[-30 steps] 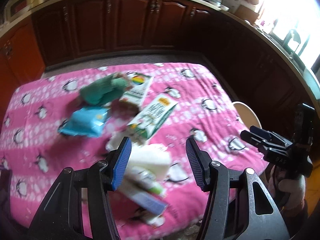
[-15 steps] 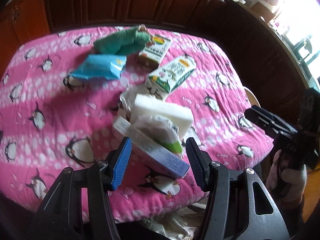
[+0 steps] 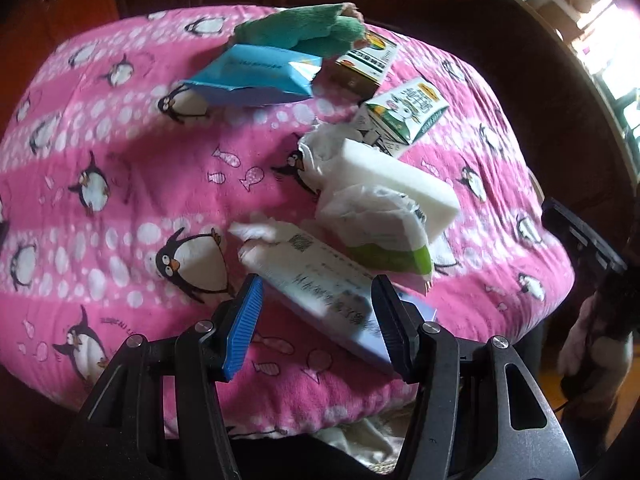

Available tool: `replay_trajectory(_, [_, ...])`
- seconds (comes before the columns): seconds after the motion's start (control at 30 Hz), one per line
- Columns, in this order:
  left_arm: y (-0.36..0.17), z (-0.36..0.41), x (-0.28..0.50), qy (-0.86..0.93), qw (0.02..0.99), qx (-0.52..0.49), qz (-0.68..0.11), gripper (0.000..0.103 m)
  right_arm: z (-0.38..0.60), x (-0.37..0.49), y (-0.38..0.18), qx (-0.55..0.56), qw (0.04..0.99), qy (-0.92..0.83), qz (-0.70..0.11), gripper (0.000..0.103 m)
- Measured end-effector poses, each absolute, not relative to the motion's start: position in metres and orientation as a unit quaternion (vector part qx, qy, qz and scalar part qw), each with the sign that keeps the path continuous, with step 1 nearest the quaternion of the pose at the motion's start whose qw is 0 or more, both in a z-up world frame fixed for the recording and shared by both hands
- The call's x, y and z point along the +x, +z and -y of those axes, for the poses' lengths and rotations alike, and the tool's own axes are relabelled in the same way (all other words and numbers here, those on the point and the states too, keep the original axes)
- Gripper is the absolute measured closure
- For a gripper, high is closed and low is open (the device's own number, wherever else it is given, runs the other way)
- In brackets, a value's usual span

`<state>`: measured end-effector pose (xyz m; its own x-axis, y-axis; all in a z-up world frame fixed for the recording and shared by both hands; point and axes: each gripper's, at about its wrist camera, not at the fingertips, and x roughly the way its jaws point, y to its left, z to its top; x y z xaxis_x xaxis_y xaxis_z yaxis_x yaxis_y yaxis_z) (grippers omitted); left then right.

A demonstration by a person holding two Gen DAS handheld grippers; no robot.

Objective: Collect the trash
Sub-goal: 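Grasp the long white printed box with the left tool while the right tool grasps the green-white tube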

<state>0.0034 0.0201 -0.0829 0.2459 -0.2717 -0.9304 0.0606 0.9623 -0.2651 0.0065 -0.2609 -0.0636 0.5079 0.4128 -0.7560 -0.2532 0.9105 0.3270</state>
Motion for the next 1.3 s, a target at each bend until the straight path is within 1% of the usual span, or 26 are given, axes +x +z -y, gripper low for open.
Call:
replay_trajectory(0.23, [-0.092,-0.020,0.007,-0.112,0.778,-0.116,-0.607,0.048,0.257,0.009,-0.070,0.082,0.859,0.191,-0.468,0.027])
replay_trajectory(0.3, [-0.096,-0.023,0.009,-0.109,0.773,-0.138,-0.610,0.046,0.259,0.008,-0.070,0.088,0.859,0.190,-0.467,0.027])
replay_trajectory(0.43, [-0.110,-0.024,0.012,-0.125,0.748,-0.197,-0.622,0.046,0.260,0.007,-0.070,0.093,0.858,0.191,-0.468,0.027])
replay_trajectory(0.53, [-0.117,-0.018,0.017,-0.129,0.746,-0.203,-0.621,0.047,0.261,0.006,-0.068,0.093,0.859,0.191,-0.467,0.027])
replay_trajectory(0.6, [-0.119,-0.014,0.021,-0.136,0.743,-0.208,-0.622,0.063,0.263,0.005,-0.067,0.096,0.860,0.191,-0.464,0.027])
replay_trajectory(0.63, [-0.119,-0.013,0.023,-0.140,0.740,-0.211,-0.623,0.063,0.264,0.004,-0.066,0.098,0.860,0.190,-0.463,0.027])
replay_trajectory(0.87, [-0.099,-0.025,0.026,-0.145,0.756,-0.183,-0.612,0.073,0.263,0.003,-0.065,0.122,0.848,0.211,-0.470,0.027])
replay_trajectory(0.93, [-0.092,-0.033,0.027,-0.138,0.763,-0.168,-0.608,0.075,0.254,0.002,-0.064,0.126,0.840,0.234,-0.472,0.031])
replay_trajectory(0.97, [-0.089,-0.038,0.028,-0.133,0.767,-0.161,-0.607,0.075,0.250,0.002,-0.063,0.126,0.838,0.243,-0.472,0.036])
replay_trajectory(1.1, [-0.079,-0.055,0.035,-0.100,0.782,-0.122,-0.602,0.078,0.219,0.001,-0.063,0.121,0.816,0.296,-0.482,0.050])
replay_trajectory(1.3, [-0.085,-0.085,0.046,-0.064,0.791,-0.096,-0.600,0.081,0.158,-0.004,-0.073,0.077,0.782,0.364,-0.500,0.055])
